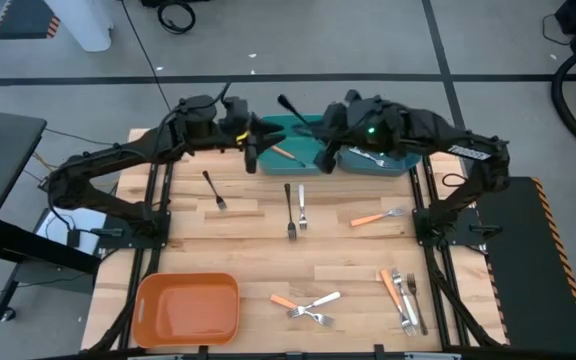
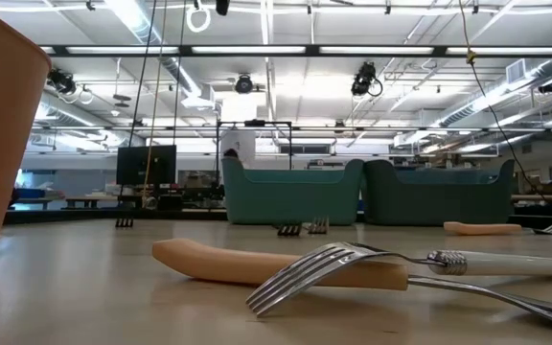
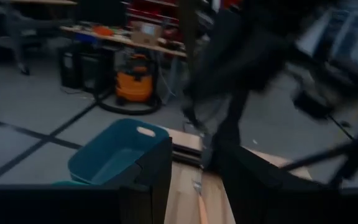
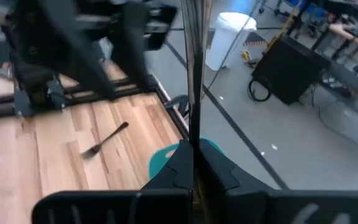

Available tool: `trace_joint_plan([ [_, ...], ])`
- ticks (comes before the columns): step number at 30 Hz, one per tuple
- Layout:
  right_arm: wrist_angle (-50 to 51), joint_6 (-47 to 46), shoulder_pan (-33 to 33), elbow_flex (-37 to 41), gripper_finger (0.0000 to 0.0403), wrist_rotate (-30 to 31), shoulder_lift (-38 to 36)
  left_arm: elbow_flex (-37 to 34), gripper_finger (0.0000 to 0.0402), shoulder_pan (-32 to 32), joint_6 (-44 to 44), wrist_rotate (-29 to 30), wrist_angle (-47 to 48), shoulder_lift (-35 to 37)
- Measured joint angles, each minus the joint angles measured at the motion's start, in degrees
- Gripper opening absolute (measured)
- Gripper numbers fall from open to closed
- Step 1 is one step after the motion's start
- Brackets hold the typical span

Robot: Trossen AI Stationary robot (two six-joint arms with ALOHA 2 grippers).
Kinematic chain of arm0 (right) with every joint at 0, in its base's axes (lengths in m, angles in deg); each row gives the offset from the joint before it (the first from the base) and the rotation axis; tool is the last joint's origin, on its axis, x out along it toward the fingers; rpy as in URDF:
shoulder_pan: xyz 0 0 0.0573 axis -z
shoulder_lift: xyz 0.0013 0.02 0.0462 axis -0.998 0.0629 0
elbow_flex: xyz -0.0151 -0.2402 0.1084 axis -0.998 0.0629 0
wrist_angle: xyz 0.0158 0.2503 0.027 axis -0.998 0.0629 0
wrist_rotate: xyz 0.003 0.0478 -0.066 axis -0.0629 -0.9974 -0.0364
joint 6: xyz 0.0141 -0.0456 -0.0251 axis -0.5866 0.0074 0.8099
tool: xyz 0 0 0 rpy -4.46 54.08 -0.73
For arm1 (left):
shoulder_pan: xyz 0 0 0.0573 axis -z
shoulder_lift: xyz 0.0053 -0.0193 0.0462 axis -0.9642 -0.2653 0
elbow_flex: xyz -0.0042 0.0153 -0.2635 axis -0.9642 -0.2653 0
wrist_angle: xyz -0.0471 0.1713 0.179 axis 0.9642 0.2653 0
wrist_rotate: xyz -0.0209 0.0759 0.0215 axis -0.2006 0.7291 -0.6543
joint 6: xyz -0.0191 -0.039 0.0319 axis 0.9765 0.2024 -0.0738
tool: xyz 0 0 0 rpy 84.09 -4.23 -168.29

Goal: Sort silverware by color (type)
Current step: Put the black fork into the orange bin

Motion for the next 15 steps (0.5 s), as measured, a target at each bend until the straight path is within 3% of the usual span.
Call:
trace_joint_plan([
  [3, -0.6, 1.6, -0.6, 0.0, 0.0011, 1.9, 1.7, 0.0, 0.0139, 0.4, 0.9, 3.3, -1.0, -1.2],
  [15, -1.0, 2.3, -0.7, 0.1, 0.0011, 3.0, 3.6, 0.0, 0.0139, -0.4, 6.2, 5.5, -5.2, -3.1],
])
